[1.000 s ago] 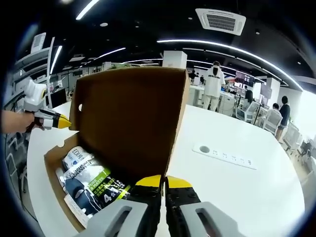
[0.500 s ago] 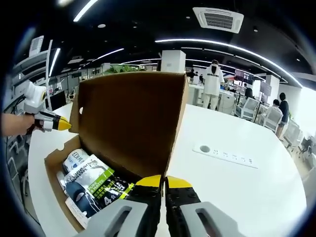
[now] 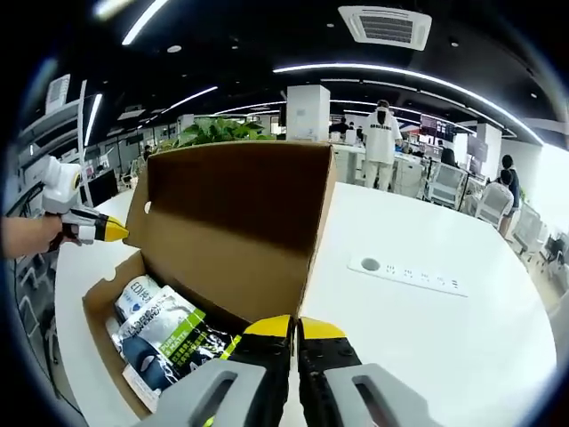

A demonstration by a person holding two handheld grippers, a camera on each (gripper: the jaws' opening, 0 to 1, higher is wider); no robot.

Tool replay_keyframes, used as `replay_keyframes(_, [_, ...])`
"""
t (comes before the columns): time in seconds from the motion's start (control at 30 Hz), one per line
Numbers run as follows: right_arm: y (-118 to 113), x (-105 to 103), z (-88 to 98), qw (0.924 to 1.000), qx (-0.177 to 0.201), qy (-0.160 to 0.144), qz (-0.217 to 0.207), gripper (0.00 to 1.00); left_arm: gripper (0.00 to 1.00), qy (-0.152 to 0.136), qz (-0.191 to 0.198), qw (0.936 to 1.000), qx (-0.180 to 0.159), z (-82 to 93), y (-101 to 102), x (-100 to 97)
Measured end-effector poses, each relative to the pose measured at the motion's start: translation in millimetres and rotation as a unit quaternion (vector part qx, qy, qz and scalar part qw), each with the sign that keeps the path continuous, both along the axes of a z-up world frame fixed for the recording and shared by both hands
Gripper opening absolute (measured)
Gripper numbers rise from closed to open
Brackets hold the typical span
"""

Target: Operate the shoe box by opening the lid, removing the specified soft item, and placing it in the target area until the item is outside and the box remains undamaged.

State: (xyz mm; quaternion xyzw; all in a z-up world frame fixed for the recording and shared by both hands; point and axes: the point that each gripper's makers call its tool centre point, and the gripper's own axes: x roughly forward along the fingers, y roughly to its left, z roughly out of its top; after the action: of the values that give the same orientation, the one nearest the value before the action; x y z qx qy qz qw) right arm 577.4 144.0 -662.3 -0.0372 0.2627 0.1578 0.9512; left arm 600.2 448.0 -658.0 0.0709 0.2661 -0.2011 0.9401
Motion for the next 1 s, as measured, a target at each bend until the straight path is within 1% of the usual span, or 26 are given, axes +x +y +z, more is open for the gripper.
replay_keyframes(0.33, [0, 5, -0.1, 0.9998, 0.005, 0.017, -0.001, 0.0, 0.01, 0.021, 0.001, 0.9998, 0.005, -0.5, -2, 6.7])
replay_keyframes(0.5, [-1, 8, -0.5, 0.9995, 0.01, 0.03, -0.005, 0.0, 0.01, 0.036, 0.003, 0.9993, 0.005, -0.7, -1, 10.1])
replay_keyframes(0.77, [-1, 12, -1.5, 0.9982, 0.022, 0.054, -0.015, 0.0, 0.01, 0.048, 0.005, 0.9988, 0.005, -1.2, -2, 11.3])
replay_keyframes(1.0, [-2, 13, -2.4, 0.9967, 0.024, 0.075, -0.017, 0.0, 0.01, 0.058, 0.006, 0.9983, 0.004, -1.1, -2, 12.5])
